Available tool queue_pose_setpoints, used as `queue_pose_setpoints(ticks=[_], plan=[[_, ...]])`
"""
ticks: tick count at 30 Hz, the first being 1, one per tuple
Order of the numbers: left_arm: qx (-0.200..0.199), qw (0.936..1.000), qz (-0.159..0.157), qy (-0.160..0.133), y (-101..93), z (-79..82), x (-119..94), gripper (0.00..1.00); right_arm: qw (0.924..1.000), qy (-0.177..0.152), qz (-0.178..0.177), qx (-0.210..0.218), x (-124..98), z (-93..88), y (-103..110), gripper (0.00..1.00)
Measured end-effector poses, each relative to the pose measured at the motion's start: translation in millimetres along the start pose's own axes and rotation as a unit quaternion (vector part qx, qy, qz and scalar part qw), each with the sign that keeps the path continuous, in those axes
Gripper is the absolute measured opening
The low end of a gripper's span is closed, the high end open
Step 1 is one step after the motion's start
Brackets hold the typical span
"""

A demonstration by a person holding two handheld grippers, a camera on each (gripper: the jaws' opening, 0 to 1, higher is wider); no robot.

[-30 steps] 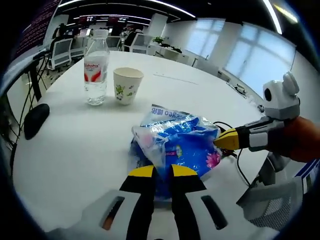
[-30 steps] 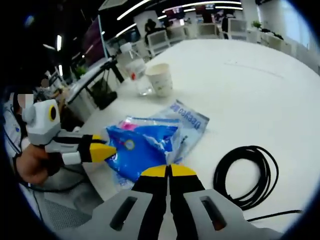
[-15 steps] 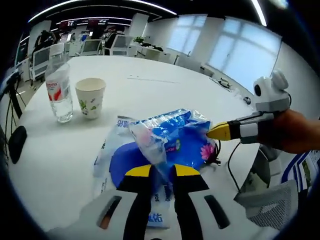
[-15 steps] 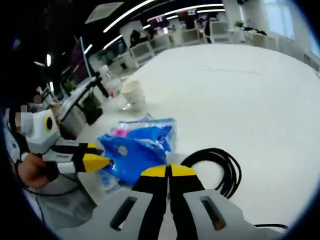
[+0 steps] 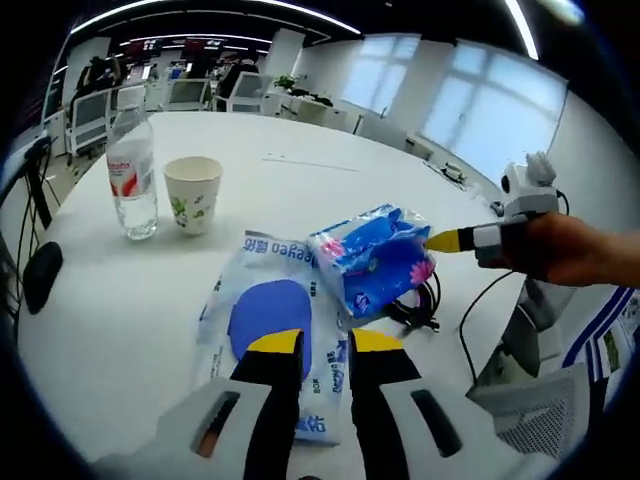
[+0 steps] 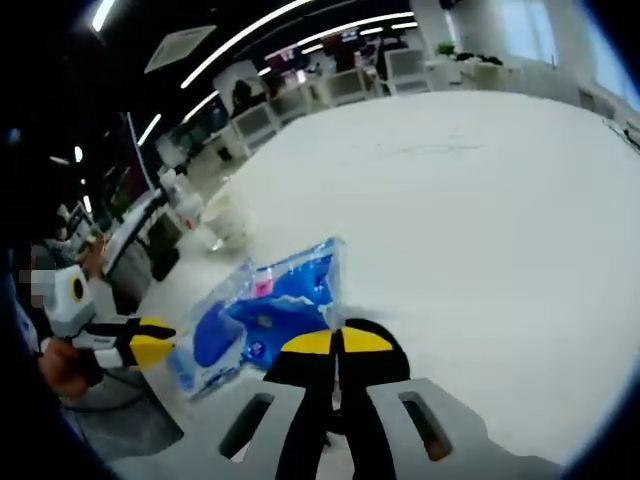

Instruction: Arrange the tabletop items into an orderly group along one side of the table until the central work area is clear of visible clutter.

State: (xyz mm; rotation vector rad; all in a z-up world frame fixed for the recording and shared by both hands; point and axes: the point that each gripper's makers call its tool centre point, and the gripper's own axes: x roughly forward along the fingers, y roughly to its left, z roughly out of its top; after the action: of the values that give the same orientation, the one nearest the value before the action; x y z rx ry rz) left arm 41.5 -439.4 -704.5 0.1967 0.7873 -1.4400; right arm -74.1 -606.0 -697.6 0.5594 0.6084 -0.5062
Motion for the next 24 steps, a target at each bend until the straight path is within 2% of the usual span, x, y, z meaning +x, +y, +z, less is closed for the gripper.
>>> queue_pose_setpoints(ticks=[7,12,19,24], plan=[[-0.016,0.9998,0.014,0.000,4.0,-7.4,-9,0.15,0.9997,-0.016,-0.014,0.008,2,24.3,-29,0.00],[-0.028,0.9993,0.024,0.003,6.6,-15.0,-17,0.16,0.9991,-0.025,-0.029,0.019,8,43.8,-57,0.00],[-0.045,0.9981,0.043,0.004,11.6,-22.3,-25,0.16,0.9980,-0.029,-0.044,0.036,16,58.5,-89,0.00],[-0.057,0.9968,0.056,0.007,14.6,-28.8,-31,0.16,0.9972,-0.026,-0.052,0.046,23,61.8,-109,0.00]])
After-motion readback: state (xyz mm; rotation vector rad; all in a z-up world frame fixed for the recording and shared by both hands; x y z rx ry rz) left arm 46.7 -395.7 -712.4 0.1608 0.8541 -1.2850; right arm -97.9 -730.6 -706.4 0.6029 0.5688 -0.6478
